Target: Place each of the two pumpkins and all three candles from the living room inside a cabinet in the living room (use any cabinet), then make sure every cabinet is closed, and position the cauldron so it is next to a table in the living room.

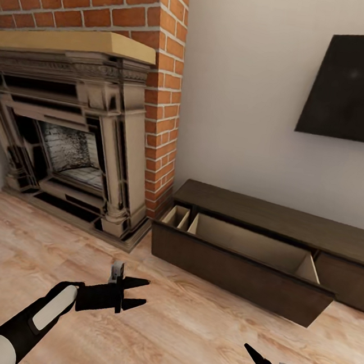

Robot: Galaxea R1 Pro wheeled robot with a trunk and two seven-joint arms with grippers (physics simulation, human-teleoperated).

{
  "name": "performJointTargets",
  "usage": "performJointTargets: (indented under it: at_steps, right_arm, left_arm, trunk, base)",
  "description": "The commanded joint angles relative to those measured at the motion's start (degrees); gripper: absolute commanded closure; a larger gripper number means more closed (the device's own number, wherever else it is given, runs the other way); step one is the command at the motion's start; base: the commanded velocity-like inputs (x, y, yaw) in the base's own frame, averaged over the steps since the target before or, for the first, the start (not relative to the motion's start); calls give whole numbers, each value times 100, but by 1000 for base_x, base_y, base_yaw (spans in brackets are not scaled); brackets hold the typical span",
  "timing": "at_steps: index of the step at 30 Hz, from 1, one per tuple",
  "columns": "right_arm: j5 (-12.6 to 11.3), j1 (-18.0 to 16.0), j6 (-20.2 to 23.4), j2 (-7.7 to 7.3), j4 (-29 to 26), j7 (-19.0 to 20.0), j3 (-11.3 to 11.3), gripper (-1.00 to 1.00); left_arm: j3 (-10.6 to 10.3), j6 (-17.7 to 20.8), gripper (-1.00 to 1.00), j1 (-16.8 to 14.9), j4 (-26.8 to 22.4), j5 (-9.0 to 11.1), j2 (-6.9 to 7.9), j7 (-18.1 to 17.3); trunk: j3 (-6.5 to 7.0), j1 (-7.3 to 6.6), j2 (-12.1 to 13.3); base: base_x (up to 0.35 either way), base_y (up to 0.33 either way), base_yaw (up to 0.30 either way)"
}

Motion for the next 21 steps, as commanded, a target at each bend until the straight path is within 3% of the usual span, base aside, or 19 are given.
performJointTargets:
  at_steps: [1, 21]
  right_arm:
    - [-59, -1, 49, -3, -2, 18, 29, -100]
    - [-59, -1, 41, -8, -3, 50, 29, -100]
  left_arm:
    - [-20, 19, -100, -8, 6, 17, 2, -17]
    - [-28, 19, -100, -8, 4, 18, -17, -17]
  trunk:
    - [-5, -1, -2]
    - [-5, -1, -2]
  base:
    - [-12, 6, 284]
    - [-1, 0, 284]
